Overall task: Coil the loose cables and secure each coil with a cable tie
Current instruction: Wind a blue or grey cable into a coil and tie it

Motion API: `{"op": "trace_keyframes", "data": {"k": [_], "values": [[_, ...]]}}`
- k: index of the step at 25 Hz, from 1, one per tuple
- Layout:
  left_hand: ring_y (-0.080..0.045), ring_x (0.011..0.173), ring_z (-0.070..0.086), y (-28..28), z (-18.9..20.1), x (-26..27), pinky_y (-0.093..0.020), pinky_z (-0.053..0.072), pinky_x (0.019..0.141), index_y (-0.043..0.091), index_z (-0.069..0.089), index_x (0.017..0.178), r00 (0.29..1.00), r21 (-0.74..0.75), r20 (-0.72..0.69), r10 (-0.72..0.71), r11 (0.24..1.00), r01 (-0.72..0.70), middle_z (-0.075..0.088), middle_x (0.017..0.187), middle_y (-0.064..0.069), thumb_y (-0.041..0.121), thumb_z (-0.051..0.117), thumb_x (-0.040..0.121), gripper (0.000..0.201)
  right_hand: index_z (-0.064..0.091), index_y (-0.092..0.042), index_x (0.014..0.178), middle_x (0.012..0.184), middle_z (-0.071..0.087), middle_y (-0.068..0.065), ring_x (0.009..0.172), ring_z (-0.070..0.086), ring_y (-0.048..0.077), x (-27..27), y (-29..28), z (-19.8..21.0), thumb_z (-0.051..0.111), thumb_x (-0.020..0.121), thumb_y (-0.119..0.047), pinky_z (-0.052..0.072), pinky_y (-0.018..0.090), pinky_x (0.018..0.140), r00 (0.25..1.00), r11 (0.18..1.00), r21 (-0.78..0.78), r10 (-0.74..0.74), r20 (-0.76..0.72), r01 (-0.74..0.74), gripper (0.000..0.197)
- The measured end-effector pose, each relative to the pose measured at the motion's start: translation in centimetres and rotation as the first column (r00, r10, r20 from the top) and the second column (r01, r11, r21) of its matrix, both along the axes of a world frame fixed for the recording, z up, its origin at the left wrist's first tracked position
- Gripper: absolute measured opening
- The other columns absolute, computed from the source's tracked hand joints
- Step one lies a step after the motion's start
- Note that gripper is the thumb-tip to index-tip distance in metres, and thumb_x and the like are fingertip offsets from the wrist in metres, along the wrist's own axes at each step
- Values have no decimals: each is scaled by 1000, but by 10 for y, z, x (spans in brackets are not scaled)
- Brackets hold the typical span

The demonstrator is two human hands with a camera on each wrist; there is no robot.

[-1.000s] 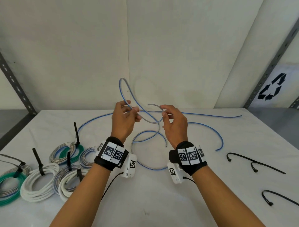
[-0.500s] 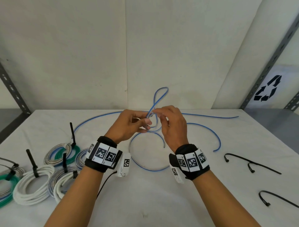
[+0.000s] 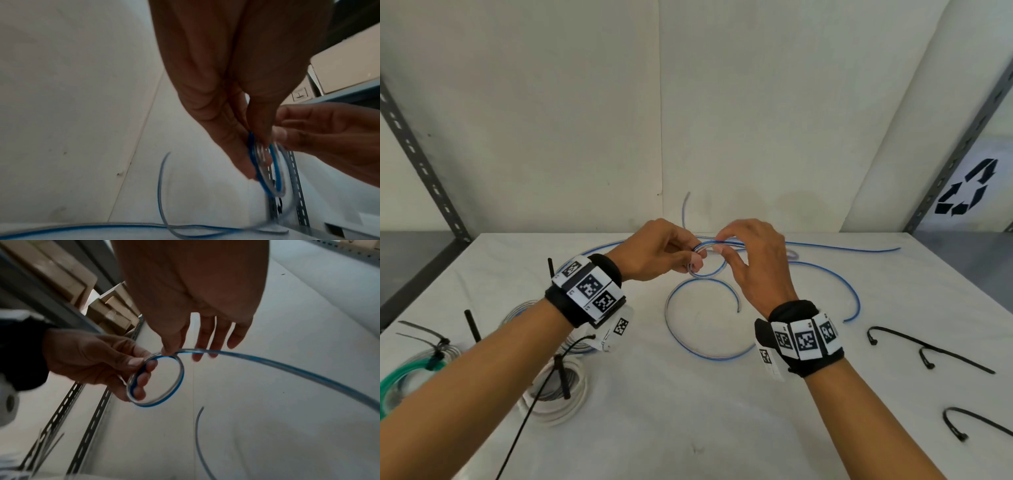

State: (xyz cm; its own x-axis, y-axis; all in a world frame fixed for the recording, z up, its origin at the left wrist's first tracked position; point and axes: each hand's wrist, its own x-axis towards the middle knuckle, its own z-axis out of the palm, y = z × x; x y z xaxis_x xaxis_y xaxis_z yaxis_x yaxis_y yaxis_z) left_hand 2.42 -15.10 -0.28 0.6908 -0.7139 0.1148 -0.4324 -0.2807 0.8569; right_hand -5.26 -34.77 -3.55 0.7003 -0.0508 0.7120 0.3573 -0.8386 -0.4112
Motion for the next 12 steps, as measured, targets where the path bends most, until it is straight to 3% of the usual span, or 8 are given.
{"op": "trace_keyframes", "data": {"k": [2,4,8,12], "values": [[-28,93,75,2,-1,-2,-33,60,87,0,73,108,997,-157,-68,-22,988,11,76,95,-18,4,65,96,16,70,-16,100,91,70,-9,86,64,6,-5,4,9,66,96,-20,47,23,79,990,957,264,135,-30,-122,6],[-30,95,74,-3,-7,-8,-37,60,87,-2,70,112,994,-314,-102,-40,949,6,75,96,-21,5,61,98,18,72,-15,103,87,71,-7,77,68,9,-9,7,14,64,98,-15,48,18,70,987,892,428,160,5,-146,9],[-32,95,74,-14,-19,-15,-38,60,84,0,69,111,983,-549,-183,13,828,-113,75,93,-16,5,59,98,17,67,-18,106,88,75,1,74,72,18,-10,8,13,60,100,-15,58,31,63,983,749,643,184,28,-159,10],[-30,95,73,-21,-28,-18,-35,60,84,0,69,112,957,-625,-286,56,746,-231,75,94,-16,6,59,97,19,64,-8,100,89,76,11,73,72,21,-9,10,16,61,100,-15,57,30,60,974,571,807,227,19,-149,8]]}}
